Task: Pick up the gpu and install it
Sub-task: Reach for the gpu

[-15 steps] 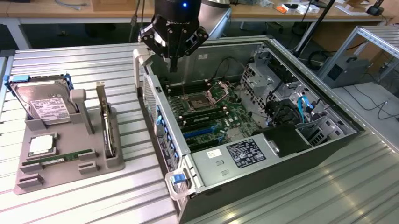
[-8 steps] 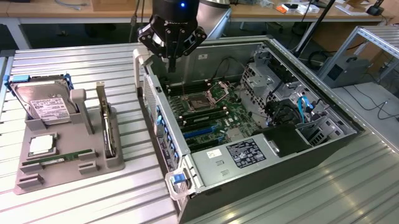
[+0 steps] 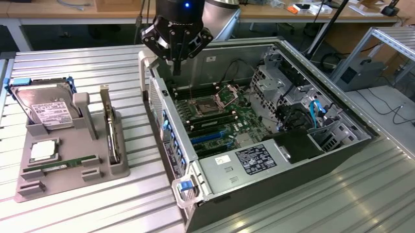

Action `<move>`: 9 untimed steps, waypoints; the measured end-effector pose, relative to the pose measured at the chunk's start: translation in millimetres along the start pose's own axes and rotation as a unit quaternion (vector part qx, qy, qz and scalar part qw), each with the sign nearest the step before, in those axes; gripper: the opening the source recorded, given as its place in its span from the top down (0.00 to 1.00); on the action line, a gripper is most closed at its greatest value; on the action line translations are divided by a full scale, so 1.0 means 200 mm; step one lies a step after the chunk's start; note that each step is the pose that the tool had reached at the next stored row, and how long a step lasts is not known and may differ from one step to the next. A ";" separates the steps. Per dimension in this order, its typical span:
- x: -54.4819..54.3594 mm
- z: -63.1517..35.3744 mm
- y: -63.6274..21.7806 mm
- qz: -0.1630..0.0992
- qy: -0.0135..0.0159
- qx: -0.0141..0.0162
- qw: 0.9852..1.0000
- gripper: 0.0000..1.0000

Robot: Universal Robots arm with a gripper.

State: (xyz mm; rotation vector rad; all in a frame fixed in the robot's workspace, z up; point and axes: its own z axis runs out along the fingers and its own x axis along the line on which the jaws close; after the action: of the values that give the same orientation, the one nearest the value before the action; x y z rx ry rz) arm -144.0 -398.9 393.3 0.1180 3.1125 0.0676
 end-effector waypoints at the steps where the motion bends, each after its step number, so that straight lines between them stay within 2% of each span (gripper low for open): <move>1: 0.00 0.000 0.000 0.000 0.000 0.000 1.000 0.89; 9: 0.02 0.000 -0.002 0.000 0.000 0.000 1.000 0.89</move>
State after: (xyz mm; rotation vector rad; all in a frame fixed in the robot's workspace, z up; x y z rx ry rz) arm -148.0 -398.9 393.3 0.1180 3.1125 0.0677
